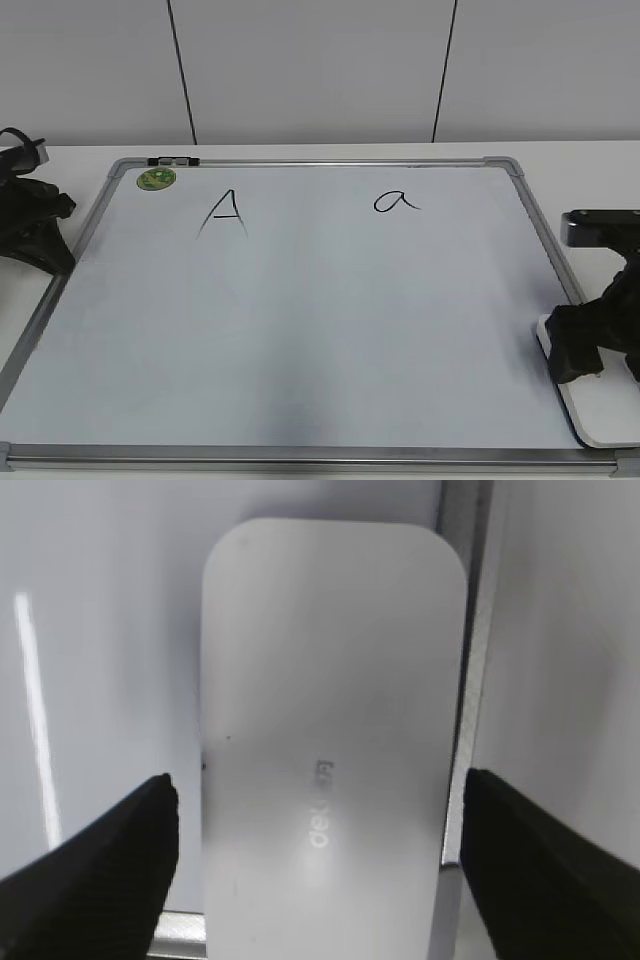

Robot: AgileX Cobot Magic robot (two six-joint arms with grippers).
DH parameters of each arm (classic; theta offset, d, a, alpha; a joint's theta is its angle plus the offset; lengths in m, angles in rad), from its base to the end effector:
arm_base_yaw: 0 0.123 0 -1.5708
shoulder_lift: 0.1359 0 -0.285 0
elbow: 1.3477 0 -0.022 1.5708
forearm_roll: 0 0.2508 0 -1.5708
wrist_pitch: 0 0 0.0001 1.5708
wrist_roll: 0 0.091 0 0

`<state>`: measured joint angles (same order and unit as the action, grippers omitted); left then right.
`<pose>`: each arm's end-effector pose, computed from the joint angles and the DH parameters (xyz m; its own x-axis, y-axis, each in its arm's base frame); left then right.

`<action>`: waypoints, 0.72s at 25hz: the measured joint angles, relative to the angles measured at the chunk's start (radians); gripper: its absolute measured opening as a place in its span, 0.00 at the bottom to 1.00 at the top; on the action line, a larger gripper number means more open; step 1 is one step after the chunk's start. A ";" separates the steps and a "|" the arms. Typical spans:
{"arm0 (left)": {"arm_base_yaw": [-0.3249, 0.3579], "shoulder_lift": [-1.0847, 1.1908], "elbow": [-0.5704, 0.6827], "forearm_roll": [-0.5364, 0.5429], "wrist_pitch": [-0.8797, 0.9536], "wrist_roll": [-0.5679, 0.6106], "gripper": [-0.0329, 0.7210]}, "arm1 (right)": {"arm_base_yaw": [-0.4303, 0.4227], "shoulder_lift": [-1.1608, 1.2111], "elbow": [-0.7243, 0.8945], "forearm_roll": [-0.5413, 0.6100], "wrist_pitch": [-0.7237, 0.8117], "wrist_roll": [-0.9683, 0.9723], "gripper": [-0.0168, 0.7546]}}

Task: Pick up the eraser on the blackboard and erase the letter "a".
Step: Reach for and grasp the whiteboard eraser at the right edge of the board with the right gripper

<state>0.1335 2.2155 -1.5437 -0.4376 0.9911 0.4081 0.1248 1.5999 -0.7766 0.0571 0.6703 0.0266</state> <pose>0.4258 0.0246 0.1204 -0.9953 0.0141 -0.0962 0.0465 0.9380 -0.3434 0.2599 0.0359 0.1623 -0.9855 -0.0518 -0.1615 -0.0601 0.9971 0.0466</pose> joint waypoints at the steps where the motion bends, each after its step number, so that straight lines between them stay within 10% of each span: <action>1: 0.000 0.000 0.000 0.000 0.000 0.000 0.09 | 0.000 0.009 -0.001 0.001 -0.002 0.000 0.88; 18: 0.000 0.000 0.000 -0.002 0.000 0.000 0.09 | 0.000 0.059 -0.004 0.008 -0.039 0.006 0.70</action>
<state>0.1335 2.2155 -1.5437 -0.4394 0.9911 0.4081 0.1248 1.6589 -0.7811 0.0651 0.6311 0.0330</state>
